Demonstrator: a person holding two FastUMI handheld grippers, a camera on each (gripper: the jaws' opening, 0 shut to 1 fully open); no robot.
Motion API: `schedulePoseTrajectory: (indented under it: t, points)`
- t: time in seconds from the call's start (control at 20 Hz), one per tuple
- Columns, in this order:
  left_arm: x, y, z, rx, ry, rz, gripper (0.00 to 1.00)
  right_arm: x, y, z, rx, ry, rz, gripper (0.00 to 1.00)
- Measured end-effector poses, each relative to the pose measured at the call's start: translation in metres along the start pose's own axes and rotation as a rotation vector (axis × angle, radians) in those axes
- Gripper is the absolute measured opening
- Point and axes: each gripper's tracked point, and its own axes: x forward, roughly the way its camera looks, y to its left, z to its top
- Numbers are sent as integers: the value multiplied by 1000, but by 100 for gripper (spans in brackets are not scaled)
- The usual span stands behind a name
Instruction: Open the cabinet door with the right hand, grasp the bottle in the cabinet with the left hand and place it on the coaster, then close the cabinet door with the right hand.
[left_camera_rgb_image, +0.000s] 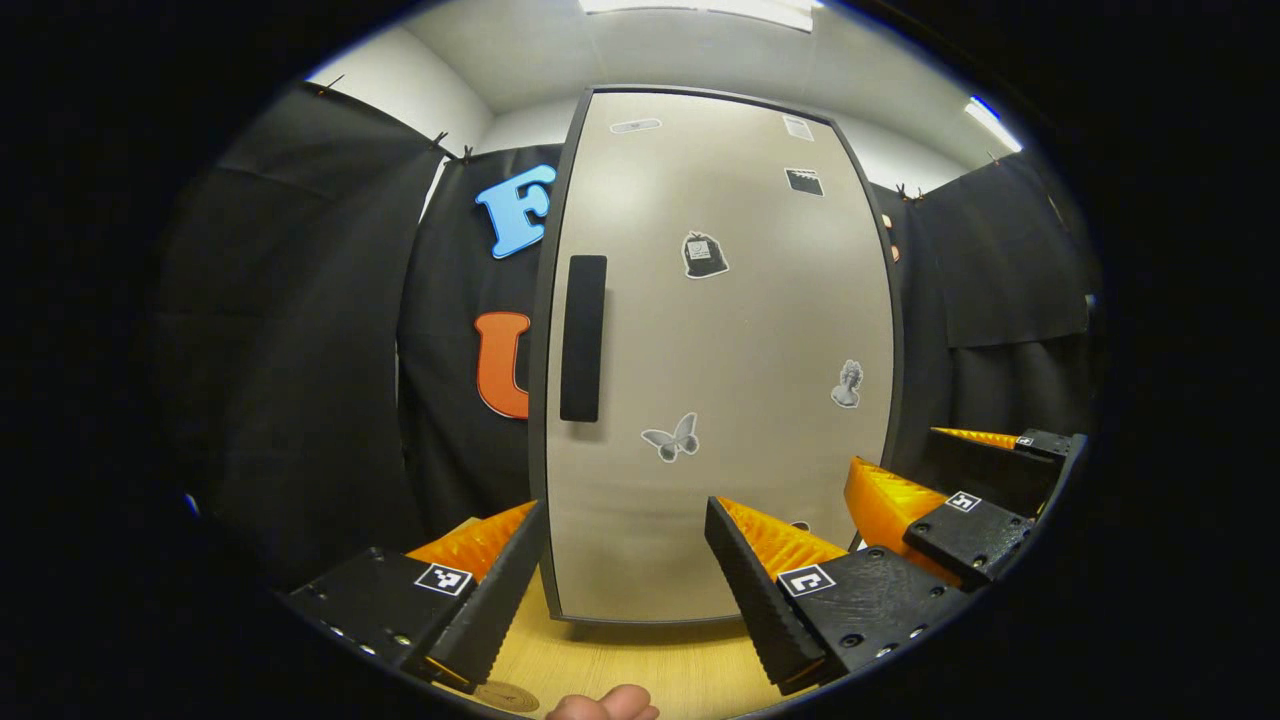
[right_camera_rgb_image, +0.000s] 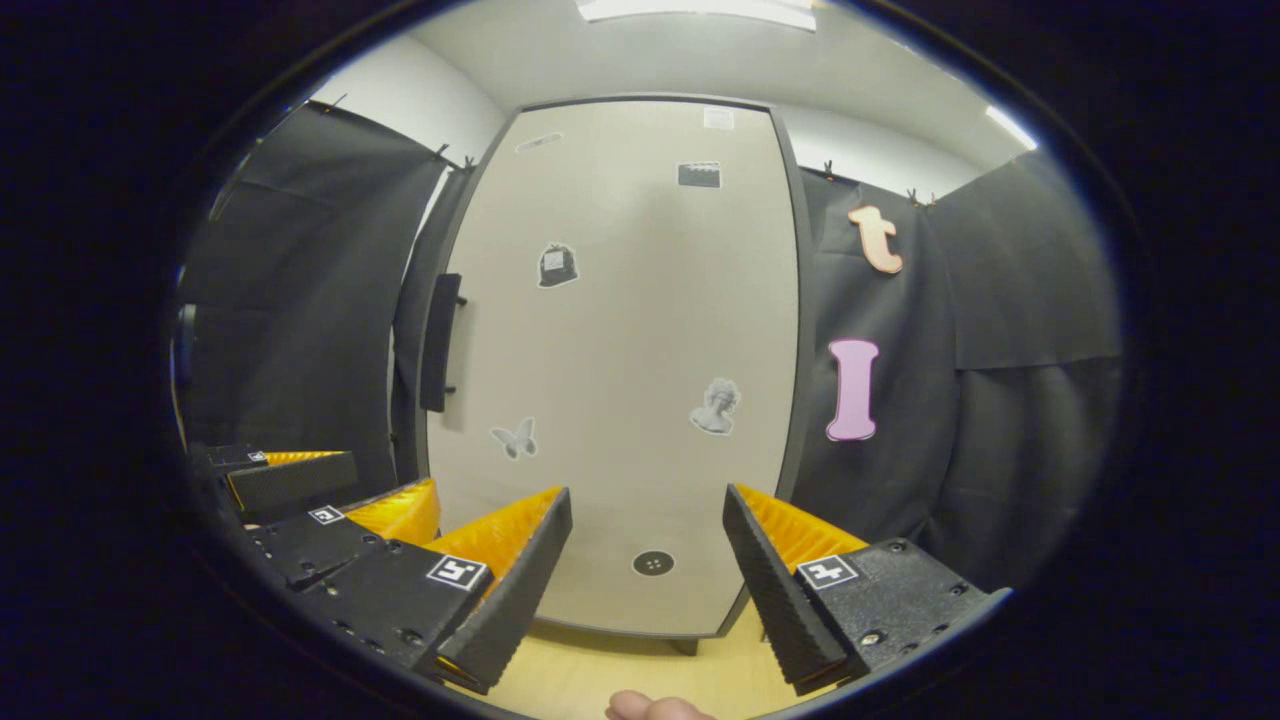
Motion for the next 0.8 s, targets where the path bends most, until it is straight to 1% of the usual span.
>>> schedulePoseTrajectory:
  t: [0.15,0.4,0.5,0.6,0.75,0.8]
  points:
    - [-1,-3,-1,12,3,-17,95,2,-3,-4,3,11,-15,97]
    - [-3,-4,-1,17,4,-24,95,6,-2,-6,10,21,-12,98]
    - [-6,-6,-2,31,11,-44,95,9,-7,-1,-15,2,-32,97]
    - [-11,-1,0,36,-2,-41,95,16,-6,11,-30,-31,-37,98]
    - [-17,11,3,33,-13,-30,95,32,11,23,-34,-64,11,96]
    - [-20,14,2,27,-4,-42,95,37,16,26,-41,-65,24,97]
